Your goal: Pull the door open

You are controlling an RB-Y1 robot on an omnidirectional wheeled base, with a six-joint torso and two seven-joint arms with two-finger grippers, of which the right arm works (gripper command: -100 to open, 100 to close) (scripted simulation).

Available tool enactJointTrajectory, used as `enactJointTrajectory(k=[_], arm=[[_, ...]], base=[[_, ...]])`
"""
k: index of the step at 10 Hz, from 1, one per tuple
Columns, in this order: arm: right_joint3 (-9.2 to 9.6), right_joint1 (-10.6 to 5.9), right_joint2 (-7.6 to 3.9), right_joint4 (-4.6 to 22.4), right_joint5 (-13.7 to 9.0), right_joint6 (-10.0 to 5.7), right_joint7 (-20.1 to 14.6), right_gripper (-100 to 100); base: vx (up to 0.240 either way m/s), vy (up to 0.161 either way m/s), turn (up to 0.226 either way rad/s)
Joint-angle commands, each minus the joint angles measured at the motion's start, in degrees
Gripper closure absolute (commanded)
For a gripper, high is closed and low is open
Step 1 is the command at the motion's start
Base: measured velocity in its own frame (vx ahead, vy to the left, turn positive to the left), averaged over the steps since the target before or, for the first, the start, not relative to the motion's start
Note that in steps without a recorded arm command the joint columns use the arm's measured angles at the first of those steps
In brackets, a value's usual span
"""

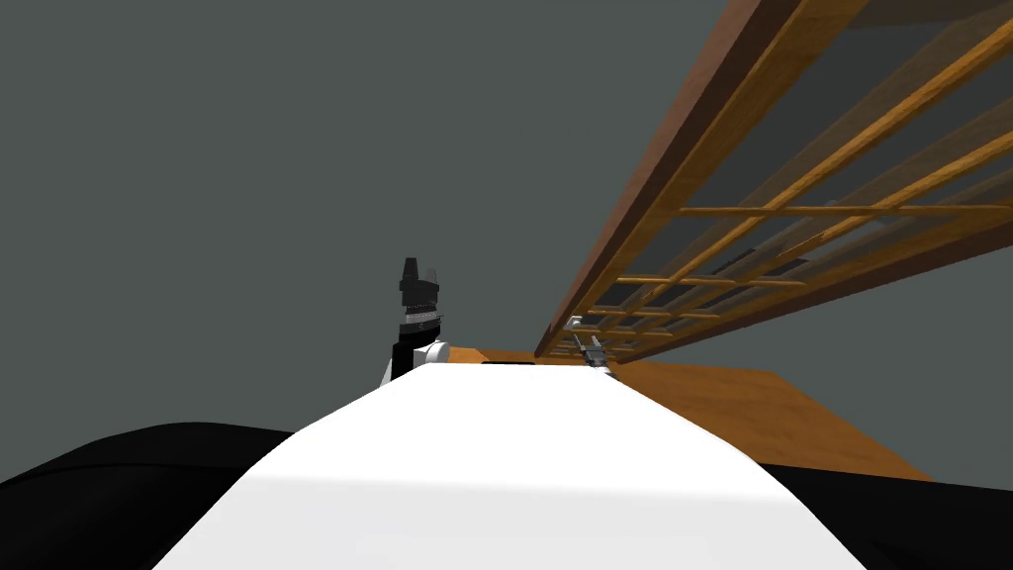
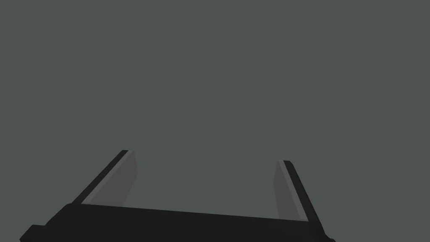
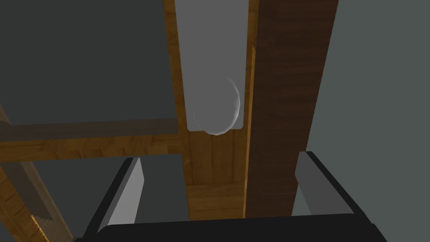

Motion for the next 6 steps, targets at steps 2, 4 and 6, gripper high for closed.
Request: enactJointTrajectory(k=[2,4,6], arm=[[-0.43,-0.62,0.25,-0.4,-0.2,1.27,0.3,-100],[-0.48,-0.75,0.25,-0.3,-0.2,1.31,0.3,-100],[-0.48,-0.75,0.25,-0.3,-0.2,1.31,0.3,100]], base=[[0.213,-0.004,0.043],[0.152,-0.022,0.001],[-0.033,0.008,0.014]])
